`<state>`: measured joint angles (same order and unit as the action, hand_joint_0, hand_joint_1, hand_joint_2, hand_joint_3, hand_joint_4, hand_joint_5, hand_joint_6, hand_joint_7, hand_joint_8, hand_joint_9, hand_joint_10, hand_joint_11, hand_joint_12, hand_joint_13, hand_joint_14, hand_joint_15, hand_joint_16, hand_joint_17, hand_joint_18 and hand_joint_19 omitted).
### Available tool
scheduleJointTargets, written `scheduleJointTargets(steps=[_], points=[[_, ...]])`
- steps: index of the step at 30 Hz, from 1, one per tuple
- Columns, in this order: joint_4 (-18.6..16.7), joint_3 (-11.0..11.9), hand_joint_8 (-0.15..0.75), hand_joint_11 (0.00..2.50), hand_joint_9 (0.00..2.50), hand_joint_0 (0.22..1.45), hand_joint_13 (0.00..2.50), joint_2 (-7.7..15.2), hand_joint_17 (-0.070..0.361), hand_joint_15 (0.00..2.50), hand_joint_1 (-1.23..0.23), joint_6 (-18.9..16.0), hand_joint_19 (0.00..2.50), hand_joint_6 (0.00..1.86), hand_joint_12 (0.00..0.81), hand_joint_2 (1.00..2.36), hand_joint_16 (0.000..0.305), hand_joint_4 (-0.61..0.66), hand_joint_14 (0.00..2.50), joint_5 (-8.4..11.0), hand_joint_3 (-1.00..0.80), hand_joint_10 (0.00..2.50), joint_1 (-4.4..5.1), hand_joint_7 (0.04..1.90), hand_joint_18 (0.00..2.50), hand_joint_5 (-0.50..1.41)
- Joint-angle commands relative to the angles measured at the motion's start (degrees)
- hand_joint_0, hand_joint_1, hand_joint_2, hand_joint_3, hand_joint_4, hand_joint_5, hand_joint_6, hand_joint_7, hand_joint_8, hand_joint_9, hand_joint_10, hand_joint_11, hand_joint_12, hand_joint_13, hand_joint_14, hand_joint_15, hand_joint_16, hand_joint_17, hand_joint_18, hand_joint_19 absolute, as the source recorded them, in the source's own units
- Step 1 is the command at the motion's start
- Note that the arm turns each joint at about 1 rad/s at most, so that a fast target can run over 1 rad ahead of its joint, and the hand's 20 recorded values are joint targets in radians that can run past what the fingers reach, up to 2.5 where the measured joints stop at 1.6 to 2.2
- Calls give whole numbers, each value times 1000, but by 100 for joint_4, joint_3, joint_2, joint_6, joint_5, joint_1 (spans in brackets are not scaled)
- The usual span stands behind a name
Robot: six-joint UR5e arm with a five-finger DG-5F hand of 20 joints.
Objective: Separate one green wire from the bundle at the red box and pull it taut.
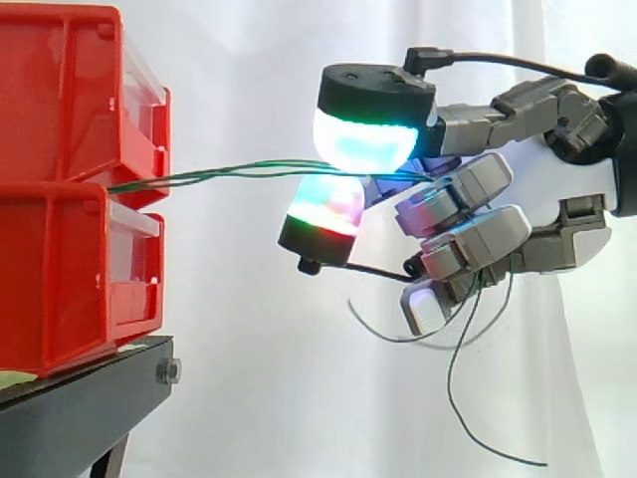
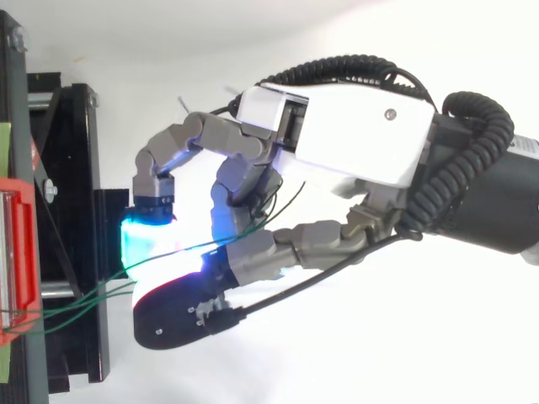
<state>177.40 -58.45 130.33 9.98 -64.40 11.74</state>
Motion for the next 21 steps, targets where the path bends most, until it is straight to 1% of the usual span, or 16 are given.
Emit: scheduleJointTargets(steps=[1,3,5,6,7,8,9,12,13,14,15,17,18,19,20,21], points=[[-13,0,356,1614,1239,684,1564,1,112,1750,-792,4,566,917,366,1004,50,166,14,32,-453,784,22,980,1092,-208],[-13,0,356,1611,1246,687,1565,1,112,1746,-788,4,568,916,364,1004,50,158,13,41,-452,775,30,989,1092,-206],[-13,0,354,1629,1222,716,1562,1,112,1752,-808,-4,547,916,361,1005,50,113,10,41,-445,771,39,1020,1093,-208],[-13,0,354,1629,1222,716,1562,1,112,1752,-808,-22,547,916,361,1005,50,113,10,41,-445,771,48,1020,1093,-208],[-13,0,352,1629,1195,743,1556,1,112,1760,-863,-22,539,921,362,1004,50,142,6,41,-458,778,48,1030,1089,-212],[-21,0,351,1627,1190,757,1552,10,111,1756,-881,-22,535,923,356,1002,50,158,0,41,-473,780,57,1018,1077,-213],[-30,0,348,1636,1187,769,1550,1,111,1755,-895,-22,529,923,358,1000,50,166,0,41,-499,776,57,1018,1077,-213],[-30,0,344,1621,1179,786,1542,1,111,1766,-900,-22,524,924,367,1000,49,177,0,41,-500,776,57,1002,1071,-213],[-39,9,353,1618,1178,774,1538,1,110,1761,-909,-22,526,924,357,1000,49,183,1,50,-500,777,57,1004,1074,-212],[-39,0,343,1623,1175,741,1537,1,110,1757,-917,-22,524,923,363,1000,49,186,2,50,-500,773,57,1013,1073,-212],[-48,0,343,1623,1175,741,1537,1,110,1757,-917,-22,524,923,363,1000,49,186,2,50,-500,773,57,1013,1073,-212],[-48,0,353,1643,1165,620,1517,1,111,1724,-904,-31,541,918,366,1000,49,197,2,50,-500,757,57,1003,1063,-213],[-48,0,353,1629,1161,597,1515,1,113,1731,-898,-22,541,916,367,1000,50,197,2,50,-500,763,57,1006,1055,-213],[-48,0,359,1582,1162,540,1516,1,118,1707,-868,-40,540,913,386,1000,52,207,0,50,-500,762,57,972,1065,-212],[-48,9,374,1550,1168,510,1520,1,122,1685,-803,-48,531,909,394,1000,54,220,0,50,-500,788,57,949,1078,-209],[-30,36,374,1562,1171,509,1519,1,122,1682,-801,-66,540,906,400,1000,54,222,0,50,-500,774,57,953,1077,-208]])
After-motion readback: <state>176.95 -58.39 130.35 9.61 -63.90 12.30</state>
